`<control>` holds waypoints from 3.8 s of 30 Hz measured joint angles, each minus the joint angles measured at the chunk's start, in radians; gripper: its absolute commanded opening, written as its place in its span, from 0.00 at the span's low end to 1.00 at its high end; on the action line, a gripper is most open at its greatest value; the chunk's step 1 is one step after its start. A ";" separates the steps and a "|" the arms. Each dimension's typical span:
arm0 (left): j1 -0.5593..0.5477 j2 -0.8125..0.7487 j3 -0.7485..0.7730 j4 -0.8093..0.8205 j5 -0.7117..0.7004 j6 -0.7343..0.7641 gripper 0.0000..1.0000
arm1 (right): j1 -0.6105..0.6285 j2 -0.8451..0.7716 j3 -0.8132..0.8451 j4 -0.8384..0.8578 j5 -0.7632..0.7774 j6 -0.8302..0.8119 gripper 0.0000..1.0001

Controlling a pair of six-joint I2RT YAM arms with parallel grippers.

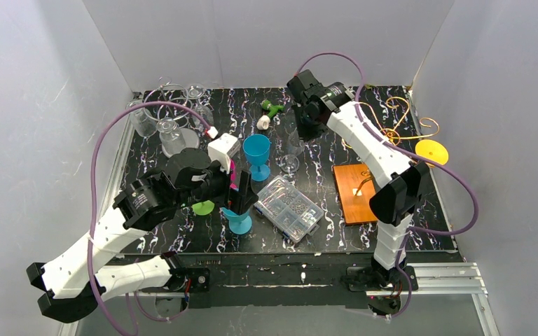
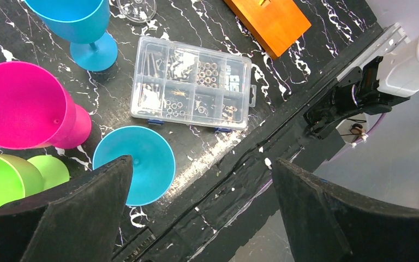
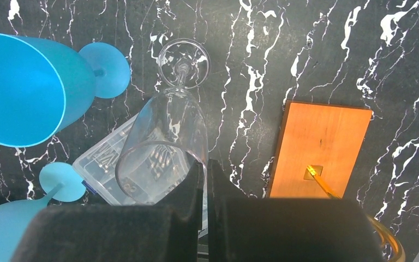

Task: Take the wine glass off the wine glass rack
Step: Place the wine glass at the center of the board, then pick up the wine glass from the wine rack.

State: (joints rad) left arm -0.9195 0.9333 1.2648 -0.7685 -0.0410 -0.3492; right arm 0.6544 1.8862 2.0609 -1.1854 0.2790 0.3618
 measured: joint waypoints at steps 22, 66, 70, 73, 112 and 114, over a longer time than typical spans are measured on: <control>0.000 0.002 -0.031 0.005 -0.002 0.004 0.98 | -0.006 0.094 0.159 -0.046 -0.039 -0.006 0.42; 0.000 0.006 -0.042 0.027 -0.032 -0.002 0.98 | -0.006 -0.583 0.233 -0.035 0.299 0.027 0.98; 0.000 0.008 -0.042 0.027 -0.043 -0.009 0.98 | -0.006 -0.629 0.233 -0.122 0.408 0.031 0.98; 0.000 0.012 -0.042 0.027 -0.051 -0.011 0.98 | -0.006 -0.655 0.195 -0.171 0.479 0.032 0.98; 0.000 0.055 -0.021 -0.003 -0.075 -0.018 0.98 | -0.006 -0.682 -0.164 -0.227 0.726 0.076 0.98; 0.000 0.059 -0.020 -0.003 -0.075 -0.019 0.98 | -0.006 -0.636 -0.097 -0.225 0.738 0.065 0.99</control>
State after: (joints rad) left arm -0.9195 0.9924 1.2446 -0.7719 -0.1158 -0.3679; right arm 0.6483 1.2503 1.9640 -1.4101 1.0172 0.4271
